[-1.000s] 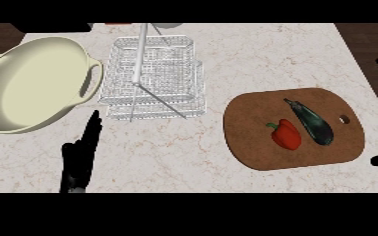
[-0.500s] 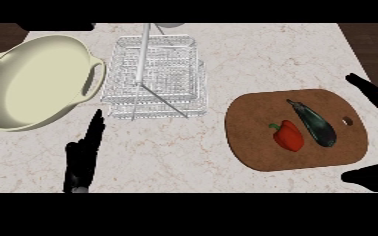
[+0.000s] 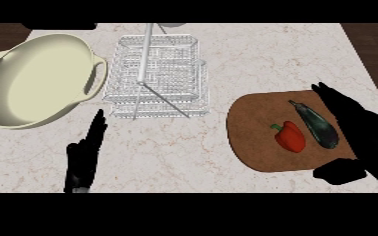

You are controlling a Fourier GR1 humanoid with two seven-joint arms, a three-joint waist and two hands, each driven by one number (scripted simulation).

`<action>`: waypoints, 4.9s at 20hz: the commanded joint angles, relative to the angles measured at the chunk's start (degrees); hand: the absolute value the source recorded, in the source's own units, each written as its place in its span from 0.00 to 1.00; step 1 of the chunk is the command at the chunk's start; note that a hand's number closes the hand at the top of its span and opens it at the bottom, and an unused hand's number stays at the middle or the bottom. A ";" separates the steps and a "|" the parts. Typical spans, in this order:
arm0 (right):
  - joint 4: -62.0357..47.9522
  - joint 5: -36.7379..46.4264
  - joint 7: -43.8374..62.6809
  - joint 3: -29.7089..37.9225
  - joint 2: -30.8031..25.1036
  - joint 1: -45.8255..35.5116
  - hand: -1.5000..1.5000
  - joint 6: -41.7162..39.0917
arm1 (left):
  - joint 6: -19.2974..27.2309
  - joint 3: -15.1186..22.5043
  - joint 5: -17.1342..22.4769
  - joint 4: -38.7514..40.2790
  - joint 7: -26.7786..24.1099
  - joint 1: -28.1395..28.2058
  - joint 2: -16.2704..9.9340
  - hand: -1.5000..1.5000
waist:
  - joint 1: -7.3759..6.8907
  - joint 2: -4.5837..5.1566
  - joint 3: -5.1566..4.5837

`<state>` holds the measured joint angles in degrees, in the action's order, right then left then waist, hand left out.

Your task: Pick the bell pepper from the cutting board and place it in the tiered basket

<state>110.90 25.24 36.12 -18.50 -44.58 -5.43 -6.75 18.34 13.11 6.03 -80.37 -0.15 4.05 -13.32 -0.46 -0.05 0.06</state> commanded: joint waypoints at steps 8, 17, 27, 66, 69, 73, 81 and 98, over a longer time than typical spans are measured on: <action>-3.78 11.48 4.43 -5.85 12.59 -0.40 0.00 -4.96 | -0.62 -1.31 -2.20 -2.01 1.13 2.28 1.50 0.50 | 0.17 0.02 -0.05; -5.29 12.55 11.83 -4.14 14.90 -4.96 0.00 -19.61 | -2.51 -2.65 -3.11 1.19 1.22 -0.36 3.32 0.50 | 0.29 0.04 -0.09; -10.19 17.45 5.14 1.51 19.68 -3.08 0.00 -22.78 | -5.99 -7.30 -3.72 2.45 -0.22 -0.31 3.00 0.50 | 0.45 0.04 -0.07; -27.17 36.90 -15.55 -1.23 32.51 -6.88 1.00 -10.91 | -8.32 -8.91 -9.04 -4.64 4.60 2.24 6.11 0.50 | 0.12 -0.03 -0.05; -26.99 36.05 -17.44 -3.47 35.54 -7.80 1.00 -11.47 | -7.61 -8.60 -10.01 -0.01 -0.37 2.73 7.46 0.50 | 0.09 0.03 -0.07; -13.78 31.97 -14.48 -0.88 36.42 -4.03 1.00 -15.07 | -8.34 -9.86 -8.96 -0.77 0.80 3.17 6.75 0.50 | 0.87 -0.18 -0.09; 7.60 19.24 -3.98 8.65 44.43 -9.44 1.00 -17.62 | -7.56 -9.00 -9.38 -2.14 3.77 1.93 7.76 0.50 | 1.49 -0.46 -0.07; 4.26 14.75 21.59 13.39 44.53 -47.21 1.00 -25.90 | -8.75 -10.72 -9.33 3.57 0.66 -1.70 8.28 0.50 | 0.06 -0.03 -0.14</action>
<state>119.94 38.87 50.04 -1.67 -0.67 -46.86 -35.30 10.72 3.62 -4.31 -79.22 -0.75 4.18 -4.58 -0.21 -0.28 0.10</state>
